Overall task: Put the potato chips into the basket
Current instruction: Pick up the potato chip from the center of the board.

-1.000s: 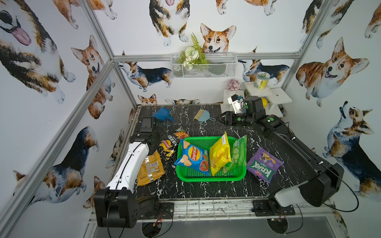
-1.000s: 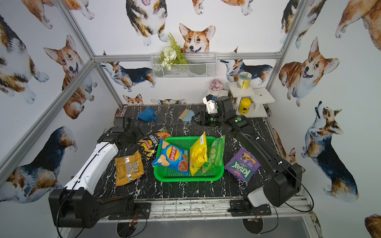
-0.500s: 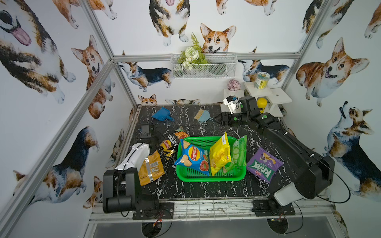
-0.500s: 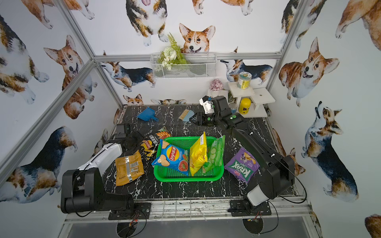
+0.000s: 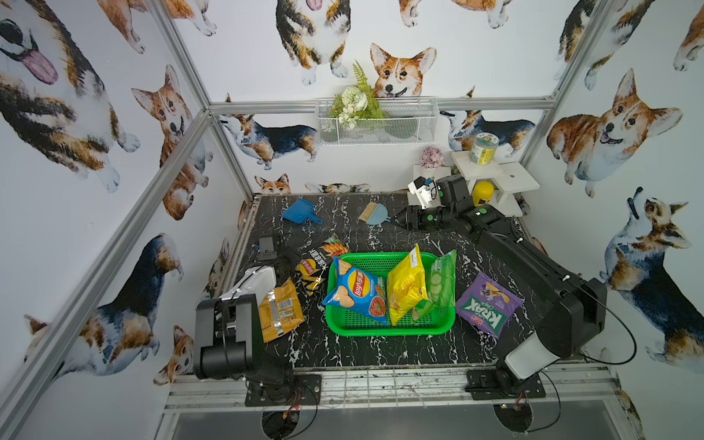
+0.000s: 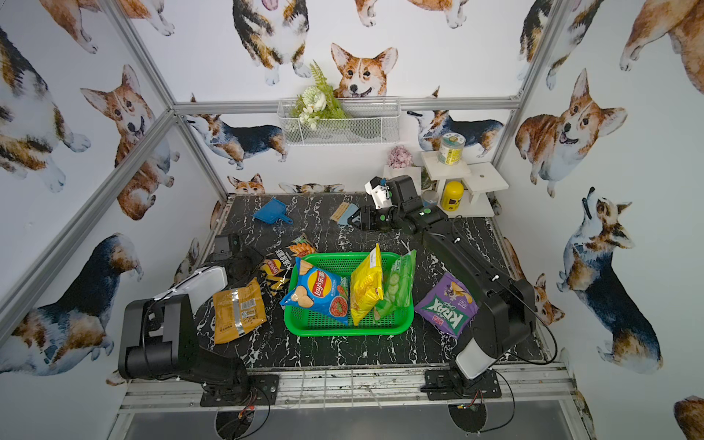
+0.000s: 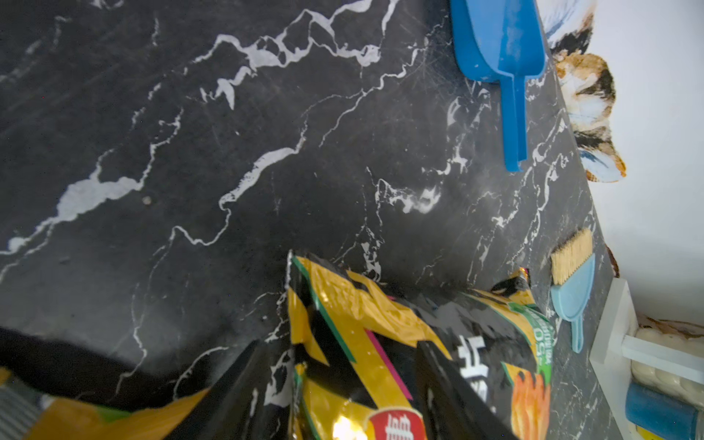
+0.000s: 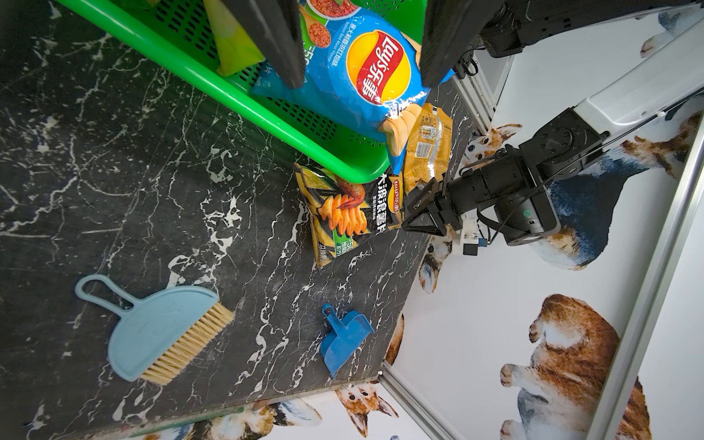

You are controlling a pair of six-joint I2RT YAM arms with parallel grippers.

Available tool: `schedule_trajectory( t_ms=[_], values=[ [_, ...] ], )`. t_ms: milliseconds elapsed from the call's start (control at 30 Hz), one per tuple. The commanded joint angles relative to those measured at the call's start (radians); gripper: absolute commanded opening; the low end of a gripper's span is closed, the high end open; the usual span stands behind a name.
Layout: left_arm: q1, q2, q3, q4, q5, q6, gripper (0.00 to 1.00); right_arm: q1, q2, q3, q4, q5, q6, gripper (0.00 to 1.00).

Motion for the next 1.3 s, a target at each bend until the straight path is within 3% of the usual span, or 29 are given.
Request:
schedule_trajectory(
  t_ms=[0,200,433,733,1000,1267],
  values=[
    [0.004,0.018,-0.009,0.079,0.027,-0.006,0.66,0.002,0.022,0.022,-0.001,-0.029,-0.006,0.54],
    [0.004,0.056,-0.019,0.144,0.053,-0.015,0.66,0.052,0.083,0.082,-0.035,-0.084,-0.046,0.54],
    [0.006,0.097,-0.028,0.187,0.073,-0.033,0.60,0.130,0.104,0.107,-0.083,-0.060,-0.133,0.54],
    [0.006,0.110,-0.030,0.219,0.087,-0.045,0.33,0.165,0.074,0.082,-0.091,-0.002,-0.229,0.53],
    [0.009,0.095,-0.001,0.196,0.112,-0.046,0.00,0.232,0.083,0.095,-0.114,0.067,-0.327,0.54],
    [0.009,-0.021,0.094,0.010,0.105,-0.024,0.00,0.255,0.142,0.210,-0.231,0.145,-0.331,0.49]
  ],
)
